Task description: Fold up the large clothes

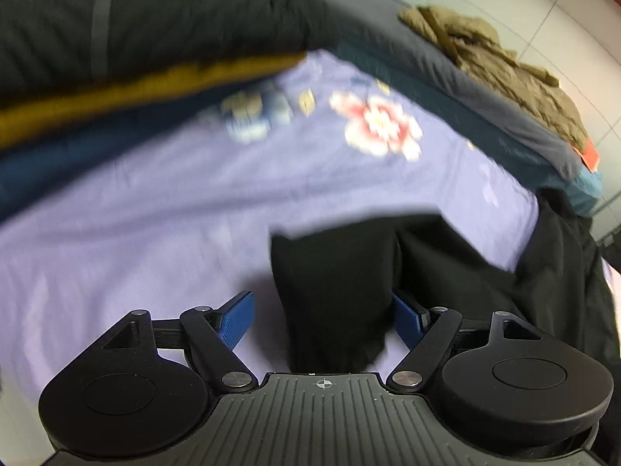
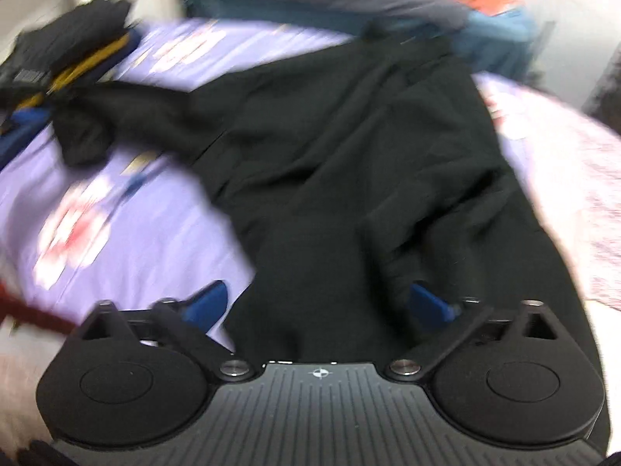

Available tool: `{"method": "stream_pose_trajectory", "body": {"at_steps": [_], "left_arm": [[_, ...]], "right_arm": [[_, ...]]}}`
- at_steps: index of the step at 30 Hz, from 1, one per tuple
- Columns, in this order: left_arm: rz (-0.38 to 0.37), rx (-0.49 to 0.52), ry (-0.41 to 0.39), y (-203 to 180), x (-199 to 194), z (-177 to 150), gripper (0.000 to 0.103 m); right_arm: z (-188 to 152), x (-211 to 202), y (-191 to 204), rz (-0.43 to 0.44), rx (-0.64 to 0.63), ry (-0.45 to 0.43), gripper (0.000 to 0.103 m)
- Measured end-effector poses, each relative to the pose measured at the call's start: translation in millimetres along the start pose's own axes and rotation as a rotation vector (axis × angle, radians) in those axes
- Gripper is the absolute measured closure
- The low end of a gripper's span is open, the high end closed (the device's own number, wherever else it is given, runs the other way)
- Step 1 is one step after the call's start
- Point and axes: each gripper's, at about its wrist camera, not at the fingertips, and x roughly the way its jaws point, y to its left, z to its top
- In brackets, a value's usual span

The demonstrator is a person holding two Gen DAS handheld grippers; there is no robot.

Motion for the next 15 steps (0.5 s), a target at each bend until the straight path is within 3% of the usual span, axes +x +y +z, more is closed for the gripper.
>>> {"method": "stream_pose_trajectory", "body": {"at_steps": [5,6,7,8,9,10,12,15], "left_arm": [[-0.023,0.037,0.098,-25.6,8.1,-34.7,0.0],[-0.034,0.05,0.105,-32.4,6.9,-40.7,0.0],[-0.042,0.065,0.109,-40.8,5.2,-46.0,0.0],[-0.048,0.082,0.111,-50.0,3.4,-51.0,0.0],[-0.055,0.098,0.113,-59.3,1.5,-55.5,0.0],[-0.06,0.112,0.113,-68.2,-0.3,-59.8,0.0],[-0.073,0.127,0.126,-85.8,-1.0,-67.7,0.0],[-0.093,0.151,0.157,-114.7,2.5,-81.3,0.0]], "right_arm": [[-19.1,44.0,24.6,-0.025,-0.151,0.199,0.008],[-22.5,49.1,27.7,-0.047,-0.187,0.209,0.019],[-24.3,50.9,30.8,-0.067,-0.219,0.207,0.039],[-24.3,50.8,31.5,-0.069,-0.244,0.201,0.051],[-22.1,49.5,28.9,-0.051,-0.252,0.195,0.072],[-18.4,47.0,23.3,-0.027,-0.236,0.188,0.083],[-9.1,37.9,5.4,0.033,-0.148,0.16,0.091],[5.9,16.4,-29.6,0.135,-0.002,0.092,0.093]]}}
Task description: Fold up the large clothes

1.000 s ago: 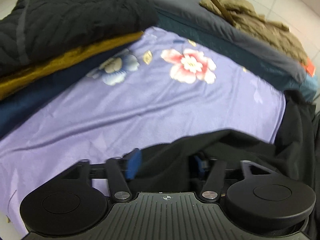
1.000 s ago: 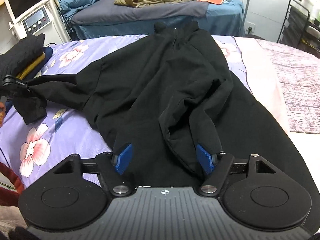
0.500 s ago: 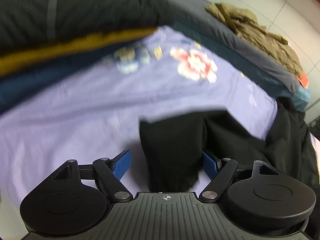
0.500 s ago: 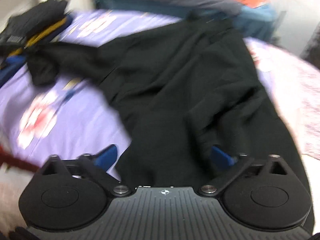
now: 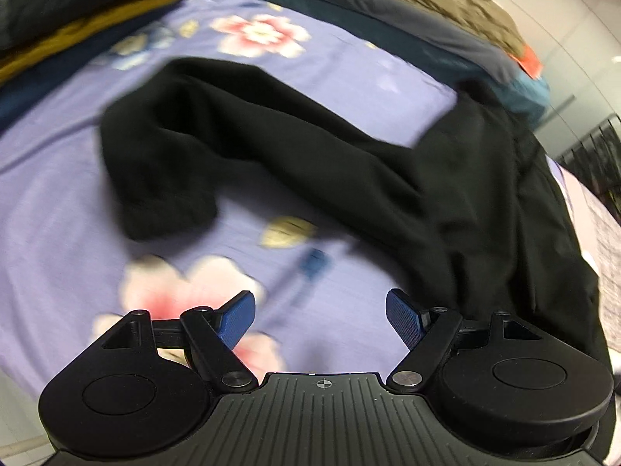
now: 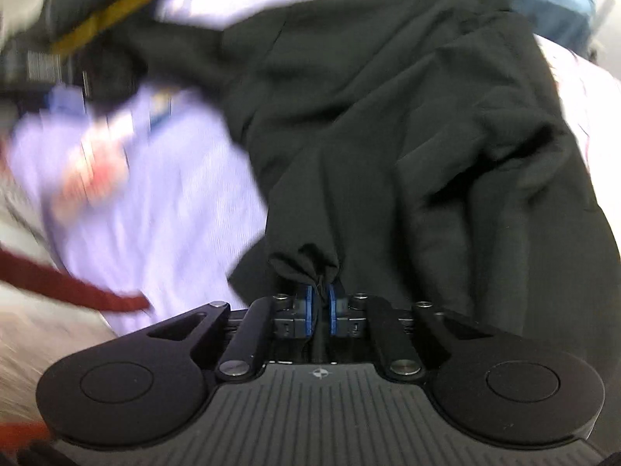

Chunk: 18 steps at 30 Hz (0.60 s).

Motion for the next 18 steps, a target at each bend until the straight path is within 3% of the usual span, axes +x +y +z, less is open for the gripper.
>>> {"method": "stream_pose_trajectory", "body": {"at_steps": [4,7,10,13,18], "left_arm": [[-0.018,0.063,0.046,-46.9,12.6,-10.8,0.0],[-0.053,0.107,0.071,-81.7,18.0,-18.2,0.0],[-0.085,0.131,0.073,-111.2,18.2,-28.9,0.0],[-0.09,0.157,0.071,-132.3,17.1,-41.5,0.0],[-0.056,0.127,0.095,-137.8,15.2,-62.5,0.0]], "right_arm": [[15.5,-57.3,-59.1,0.05,0.191,-0.169,0.095],[19.8,-106.7,-121.3,-0.007,0.295,-0.312,0.096],[16.1,-151.6,-188.2,-0.167,0.335,-0.422,0.096],[14.2,-187.9,-255.0,-0.378,0.349,-0.466,0.096],[13.3,-221.8,-360.9,-0.626,0.35,-0.456,0.097]]}}
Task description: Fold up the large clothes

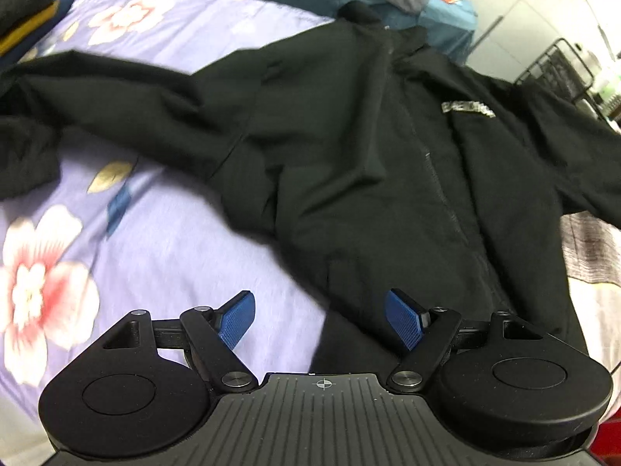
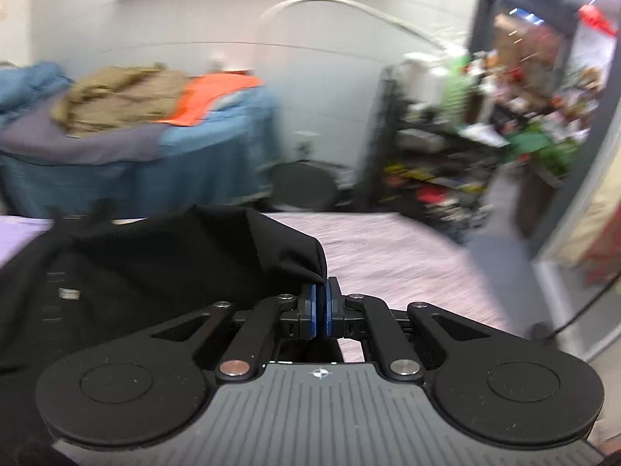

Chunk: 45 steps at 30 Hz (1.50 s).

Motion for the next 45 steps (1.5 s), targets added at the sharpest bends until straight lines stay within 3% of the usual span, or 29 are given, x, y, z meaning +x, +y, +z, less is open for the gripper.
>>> {"method": "stream_pose_trajectory", "body": {"at_steps": [3,8,10,12,14,15,16,20,22,24,30,34,40,42,43,44,45], "left_arm": [[0.031,-0.047,-0.001,4.5,-4.1,-9.6,0.0],[0.074,-0.098,-0.01,15.2,-13.9,-21.6,0.0],[0.082,-0.125,-0.011,18.0,-16.5,-27.5,0.0],[0.088,-0.141,-0.003,21.7,-16.1,-32.9,0.0],[0.09,-0.147,0.007,24.5,-13.6,-34.1,0.0],[0.089,-0.152,0.007,26.1,-13.7,-34.2,0.0],[0.087,-0.16,0.005,29.1,-13.3,-33.9,0.0],[0.074,-0.178,-0.016,42.8,-10.0,-25.6,0.0],[0.066,-0.196,-0.032,54.0,-9.4,-17.1,0.0],[0.057,-0.222,-0.057,66.9,-6.5,-4.2,0.0],[0.031,-0.315,-0.172,110.0,5.9,52.4,0.0],[0.001,-0.434,-0.229,141.4,25.4,84.5,0.0],[-0.076,-0.575,-0.252,174.4,59.8,105.9,0.0],[-0.109,-0.594,-0.32,180.3,58.2,106.9,0.0],[-0.123,-0.604,-0.36,183.5,55.9,107.7,0.025],[-0.126,-0.623,-0.37,186.5,54.4,110.4,0.038],[-0.14,-0.644,-0.38,191.5,53.6,113.7,0.04]], "right_arm": [[15.8,29.6,-28.0,-0.078,-0.033,-0.002,0.1],[18.9,81.1,-31.8,-0.191,-0.057,0.027,0.1],[16.6,104.5,-28.0,-0.19,-0.018,0.1,0.1],[15.1,110.9,-20.9,-0.126,0.023,0.103,0.097],[3.0,108.6,-3.6,-0.124,-0.011,0.076,0.079],[-4.9,108.8,6.3,-0.145,-0.049,0.067,0.055],[-11.4,109.8,14.2,-0.166,-0.082,0.063,0.041],[-31.6,105.9,27.3,-0.143,-0.095,0.07,0.031],[-38.6,94.2,29.4,-0.129,-0.067,0.074,0.016],[-42.3,80.2,32.5,-0.089,-0.018,0.077,0.012],[-72.6,44.2,51.4,0.088,0.1,0.184,0.007],[-102.0,22.5,80.6,0.108,0.077,0.241,0.007],[-143.8,-5.0,110.3,0.148,0.166,0.368,0.007],[-154.6,-13.1,115.7,0.153,0.191,0.399,0.007],[-159.0,-17.5,117.8,0.153,0.209,0.413,0.007],[-163.0,-21.6,119.2,0.155,0.227,0.426,0.007],[-168.0,-25.8,119.9,0.156,0.243,0.437,0.007]]}}
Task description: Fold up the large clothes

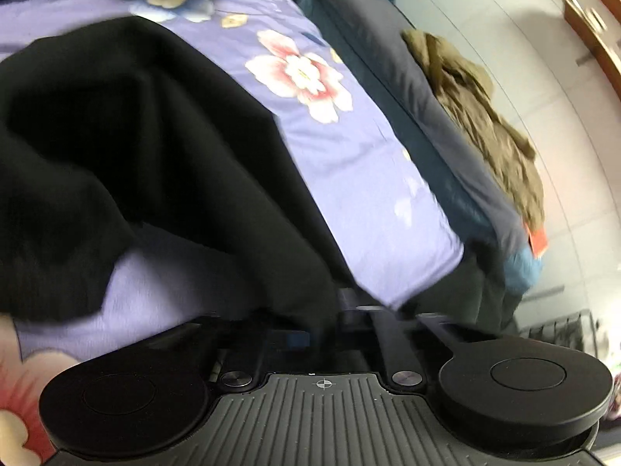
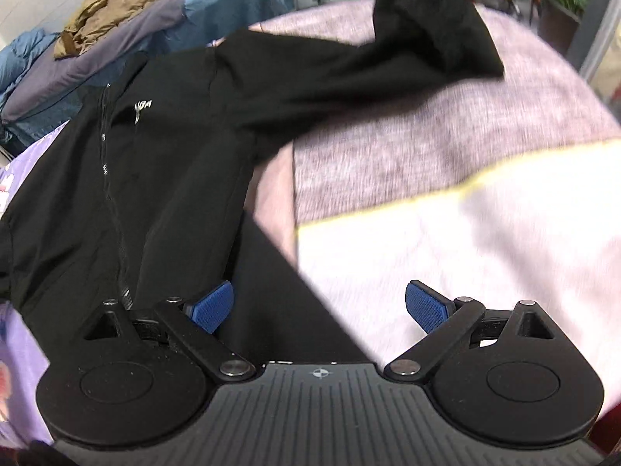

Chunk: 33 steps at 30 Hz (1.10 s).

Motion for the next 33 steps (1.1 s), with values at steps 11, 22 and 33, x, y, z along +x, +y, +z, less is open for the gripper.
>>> {"method": "stream_pose_trajectory", "body": {"at_steps": [11,22,33], "left_arm": [[-0.127,0.125,-0.179,-37.7,-11.3,106.9,0.062],[-0.132,0.256,-0.019,-60.5,20.4,130.0,0.0],[-0.105,0.375,0.157,-18.5,-36.9,40.6,0.0]], "right_arm": [[-34.5,-11.9,22.1,-0.03,0.095,0.008,0.007],[-67.1,-25.4,73.0,0.015,0.018,0.019,0.007],[-118.3,-39.8,140.7,0.036,-0.291,0.004,0.007]]}}
